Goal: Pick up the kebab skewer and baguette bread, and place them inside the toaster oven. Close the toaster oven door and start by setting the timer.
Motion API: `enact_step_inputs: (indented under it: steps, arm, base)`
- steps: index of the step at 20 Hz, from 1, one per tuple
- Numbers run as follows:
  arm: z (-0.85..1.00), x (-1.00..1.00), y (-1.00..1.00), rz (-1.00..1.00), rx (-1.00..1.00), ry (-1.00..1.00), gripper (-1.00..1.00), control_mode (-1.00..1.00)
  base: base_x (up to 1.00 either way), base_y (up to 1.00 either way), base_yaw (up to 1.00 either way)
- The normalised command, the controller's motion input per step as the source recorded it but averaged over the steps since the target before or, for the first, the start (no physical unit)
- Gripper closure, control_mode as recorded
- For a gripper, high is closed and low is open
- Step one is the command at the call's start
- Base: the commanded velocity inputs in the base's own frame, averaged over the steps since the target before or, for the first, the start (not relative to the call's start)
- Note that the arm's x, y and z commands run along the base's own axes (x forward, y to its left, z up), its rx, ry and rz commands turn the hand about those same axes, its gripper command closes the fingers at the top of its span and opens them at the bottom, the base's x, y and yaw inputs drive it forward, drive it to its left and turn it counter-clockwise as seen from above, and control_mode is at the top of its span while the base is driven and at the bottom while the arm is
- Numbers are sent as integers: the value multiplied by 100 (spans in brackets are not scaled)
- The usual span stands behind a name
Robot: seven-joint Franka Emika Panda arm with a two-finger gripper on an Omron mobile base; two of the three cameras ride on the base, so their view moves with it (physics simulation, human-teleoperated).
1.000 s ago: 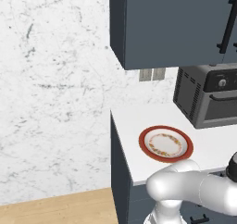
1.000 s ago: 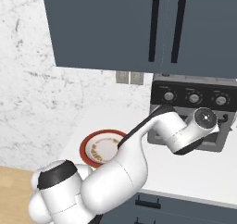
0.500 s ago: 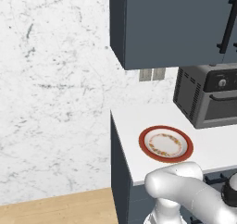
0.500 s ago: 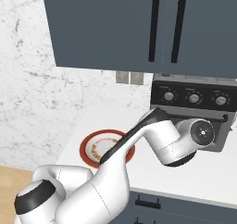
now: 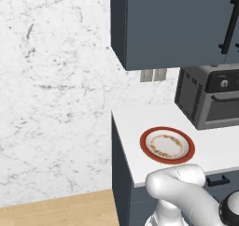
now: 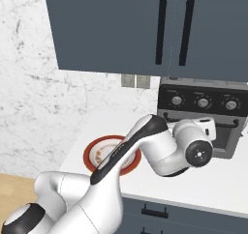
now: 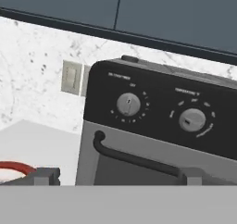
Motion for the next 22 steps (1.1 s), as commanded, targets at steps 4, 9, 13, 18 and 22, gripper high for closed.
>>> enact_step_inputs:
  steps: [4, 9, 13, 18, 22]
  arm:
    - [38, 0, 0, -7, 1, -18, -100, -100]
    - [4, 0, 15, -6, 13, -10, -100, -100]
    - [-1, 8, 20, 0, 19, -6, -100, -100]
    - [0, 53, 7, 0, 7, -14, -100, -100]
    - [-1, 12, 27, 0, 0, -25, -100, -100]
  base:
    - [0, 0, 0]
    - [0, 0, 0]
    - [0, 0, 0]
    - [0, 0, 0]
    - [0, 0, 0]
